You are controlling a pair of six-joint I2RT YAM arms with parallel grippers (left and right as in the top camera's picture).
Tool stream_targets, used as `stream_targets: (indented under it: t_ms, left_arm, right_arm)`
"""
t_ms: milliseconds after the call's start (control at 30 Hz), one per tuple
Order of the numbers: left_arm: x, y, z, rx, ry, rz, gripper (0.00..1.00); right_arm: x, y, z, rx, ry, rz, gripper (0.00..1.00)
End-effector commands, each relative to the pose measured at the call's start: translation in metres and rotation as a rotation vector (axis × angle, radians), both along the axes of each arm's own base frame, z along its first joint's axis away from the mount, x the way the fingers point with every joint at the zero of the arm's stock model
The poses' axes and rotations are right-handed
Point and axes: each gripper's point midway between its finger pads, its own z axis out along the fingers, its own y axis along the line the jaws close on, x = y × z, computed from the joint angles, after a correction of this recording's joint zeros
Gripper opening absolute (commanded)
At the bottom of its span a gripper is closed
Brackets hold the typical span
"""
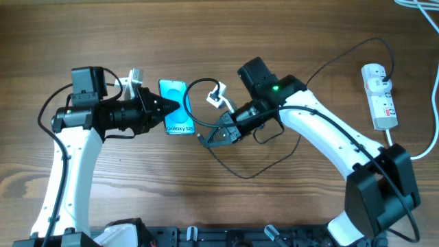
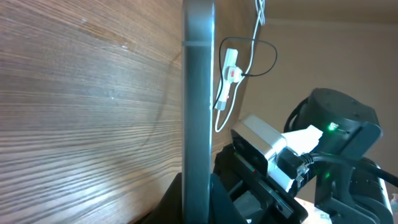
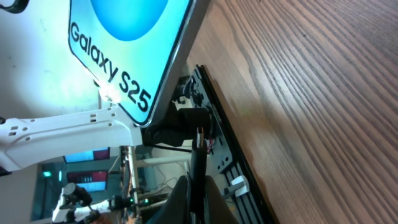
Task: Plug charger to phone and switch on socket
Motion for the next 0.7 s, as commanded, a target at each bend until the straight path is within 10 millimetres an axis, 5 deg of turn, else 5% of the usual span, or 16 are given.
stream_targets:
  t_ms: [0,233,667]
  left_arm:
    - [-0.002,-0.004,0.01,-0.044,-0.013,-0.015,0.04]
    - [-0.011,-0.012,0.007,-0.047,0.028,-0.042,0.04]
    - [-0.005,-0.015,0.009,-0.07,0.071,0.0,0.04]
  right_arm:
    - [-0.004,0.004,0.011,0.016,-0.031,0.015,0.04]
    - [-0.038,0.027,0.033,0.154,-0.02,0.146,0.04]
    - [-0.041,0.021,0.071,0.164,-0.203,0.109,0.04]
